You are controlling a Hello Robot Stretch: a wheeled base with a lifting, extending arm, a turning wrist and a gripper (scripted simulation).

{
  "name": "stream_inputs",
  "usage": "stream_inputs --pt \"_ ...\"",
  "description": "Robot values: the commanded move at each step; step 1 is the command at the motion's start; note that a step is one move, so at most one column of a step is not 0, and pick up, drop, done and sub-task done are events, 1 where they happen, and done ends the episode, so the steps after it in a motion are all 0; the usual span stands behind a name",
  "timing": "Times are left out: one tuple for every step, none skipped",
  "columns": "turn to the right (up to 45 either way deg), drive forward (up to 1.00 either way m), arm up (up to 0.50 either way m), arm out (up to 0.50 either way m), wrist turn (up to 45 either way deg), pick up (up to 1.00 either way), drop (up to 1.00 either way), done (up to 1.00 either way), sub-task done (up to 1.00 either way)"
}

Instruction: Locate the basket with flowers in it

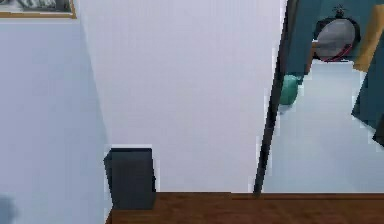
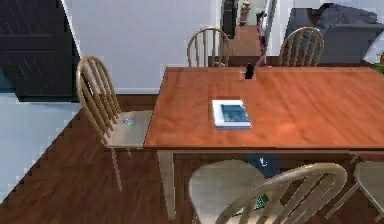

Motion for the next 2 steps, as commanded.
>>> stream_inputs --pt "42.0 0.0 0.0 0.0 0.0 0.0 0.0 0.0 0.0" --pt "0.0 1.0 0.0 0.0 0.0 0.0 0.0 0.0 0.0"
